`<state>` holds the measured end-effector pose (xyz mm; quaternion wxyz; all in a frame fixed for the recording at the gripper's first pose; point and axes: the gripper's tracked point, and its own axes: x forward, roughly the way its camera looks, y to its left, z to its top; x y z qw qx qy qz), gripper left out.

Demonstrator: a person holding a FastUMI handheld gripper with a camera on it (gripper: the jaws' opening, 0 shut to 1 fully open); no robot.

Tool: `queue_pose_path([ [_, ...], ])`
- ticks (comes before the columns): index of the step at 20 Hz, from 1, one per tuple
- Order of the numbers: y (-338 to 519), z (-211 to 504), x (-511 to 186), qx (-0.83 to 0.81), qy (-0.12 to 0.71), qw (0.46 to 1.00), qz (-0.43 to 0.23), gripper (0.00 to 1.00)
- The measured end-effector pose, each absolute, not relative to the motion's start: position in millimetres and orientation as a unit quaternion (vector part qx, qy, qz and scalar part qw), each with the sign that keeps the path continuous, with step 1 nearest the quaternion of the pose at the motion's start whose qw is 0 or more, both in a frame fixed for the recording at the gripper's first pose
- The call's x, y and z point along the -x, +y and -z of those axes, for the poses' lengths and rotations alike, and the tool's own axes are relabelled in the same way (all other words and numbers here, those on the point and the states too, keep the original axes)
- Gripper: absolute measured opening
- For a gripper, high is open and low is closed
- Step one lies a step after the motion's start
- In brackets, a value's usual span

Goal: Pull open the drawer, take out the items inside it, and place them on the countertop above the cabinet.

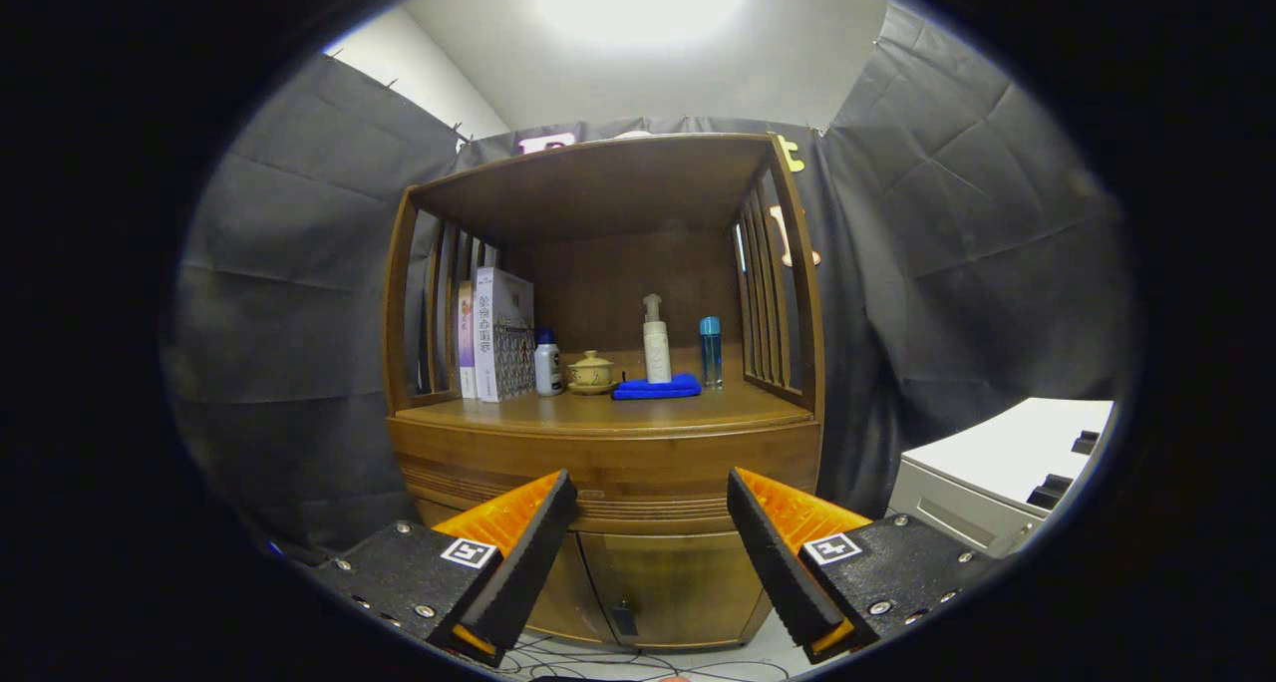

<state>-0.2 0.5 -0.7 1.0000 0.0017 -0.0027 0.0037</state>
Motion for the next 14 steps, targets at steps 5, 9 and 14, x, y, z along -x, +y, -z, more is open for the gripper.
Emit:
queue_pose_path([
  [5,3.2,3.5,-2.1,0.001,0.002,1.000,-0.008,0.96],
  [9,5.6,1.9,-1.4,0.002,-0.002,1.000,-0.011,0.96],
  [14,12.9,-2.5,3.4,0.001,-0.007,1.000,-0.022,0.96],
])
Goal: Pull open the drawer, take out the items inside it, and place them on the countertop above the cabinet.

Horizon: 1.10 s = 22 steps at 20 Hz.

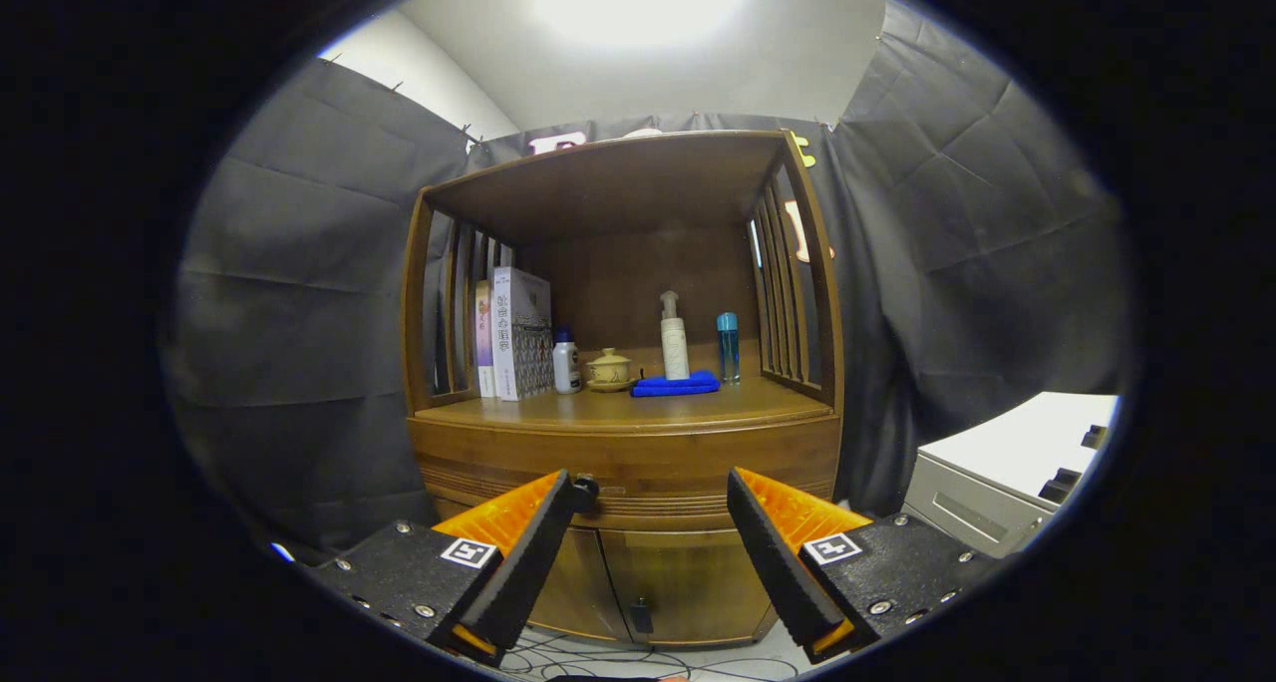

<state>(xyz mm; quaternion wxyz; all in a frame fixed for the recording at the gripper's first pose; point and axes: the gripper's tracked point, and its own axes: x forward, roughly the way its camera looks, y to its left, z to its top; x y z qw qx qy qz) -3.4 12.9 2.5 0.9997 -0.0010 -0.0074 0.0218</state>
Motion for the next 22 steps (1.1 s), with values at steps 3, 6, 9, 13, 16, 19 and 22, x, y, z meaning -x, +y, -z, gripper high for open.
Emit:
queue_pose_path([
  [3,16.6,-14.5,0.5,-0.002,-0.022,0.999,-0.023,0.96],
  [6,24.0,-30.8,-11.5,-0.010,-0.036,0.999,-0.024,0.96],
  [9,36.7,-45.5,-26.3,-0.012,-0.051,0.998,-0.031,0.96],
  [13,51.2,-48.7,-43.8,-0.015,-0.054,0.998,-0.035,0.96],
  [16,62.6,-35.2,-56.5,-0.020,-0.041,0.998,-0.033,0.96],
  [19,74.2,-18.7,-67.4,-0.016,-0.027,0.999,-0.033,0.96],
  [22,86.4,-3.7,-79.9,-0.012,-0.012,0.999,-0.039,0.96],
])
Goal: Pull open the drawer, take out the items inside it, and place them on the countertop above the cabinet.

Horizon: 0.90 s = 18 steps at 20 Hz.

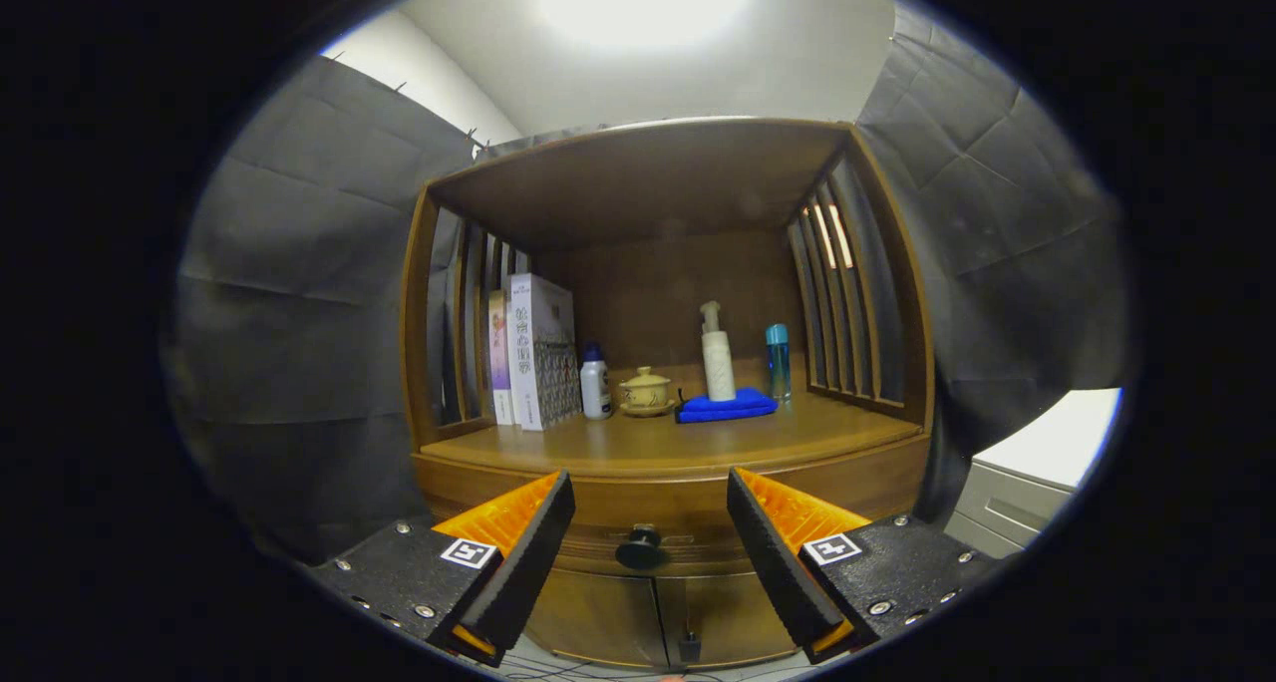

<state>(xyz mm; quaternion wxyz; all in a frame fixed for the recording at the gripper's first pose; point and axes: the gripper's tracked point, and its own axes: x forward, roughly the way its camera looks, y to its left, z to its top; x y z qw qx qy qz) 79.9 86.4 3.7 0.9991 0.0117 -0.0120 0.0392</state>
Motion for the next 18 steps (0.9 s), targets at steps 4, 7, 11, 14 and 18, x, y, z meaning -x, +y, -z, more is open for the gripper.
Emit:
queue_pose_path([
  [4,89.8,20.6,-100.9,-0.001,0.016,0.999,-0.036,0.96],
  [7,88.3,44.8,-118.1,0.006,0.043,0.999,-0.028,0.96],
  [11,91.7,80.8,-131.7,0.005,0.091,0.995,-0.028,0.95],
  [14,92.5,98.8,-139.4,-0.007,0.116,0.993,-0.022,0.87],
  [18,99.4,109.6,-146.0,-0.010,0.131,0.991,-0.034,0.67],
])
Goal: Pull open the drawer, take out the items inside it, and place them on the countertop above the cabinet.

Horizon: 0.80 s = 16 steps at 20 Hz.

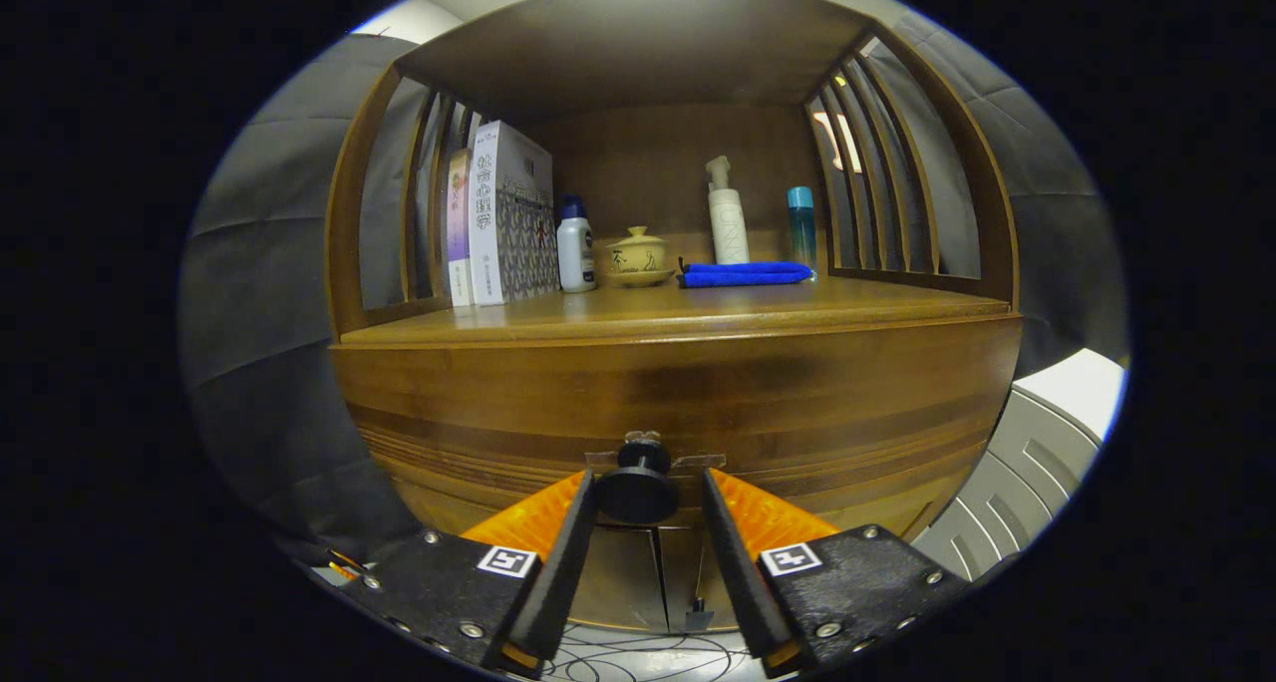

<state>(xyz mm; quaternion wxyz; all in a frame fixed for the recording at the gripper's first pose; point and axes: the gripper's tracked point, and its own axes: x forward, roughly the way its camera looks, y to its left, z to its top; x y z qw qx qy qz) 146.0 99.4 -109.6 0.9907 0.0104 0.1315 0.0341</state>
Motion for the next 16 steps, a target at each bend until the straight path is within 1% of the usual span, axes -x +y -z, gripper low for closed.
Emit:
queue_pose_path([
  [2,98.3,109.8,-147.2,-0.002,0.137,0.990,-0.031,0.50],
  [4,98.7,110.1,-147.8,-0.003,0.137,0.990,-0.032,0.47],
  [5,99.3,110.0,-148.1,-0.004,0.137,0.990,-0.032,0.43],
  [7,98.7,110.4,-147.3,0.003,0.138,0.990,-0.029,0.38],
  [11,99.2,110.3,-139.3,0.000,0.141,0.990,-0.028,0.36],
  [16,97.7,109.6,-112.0,0.001,0.137,0.990,-0.034,0.36],
])
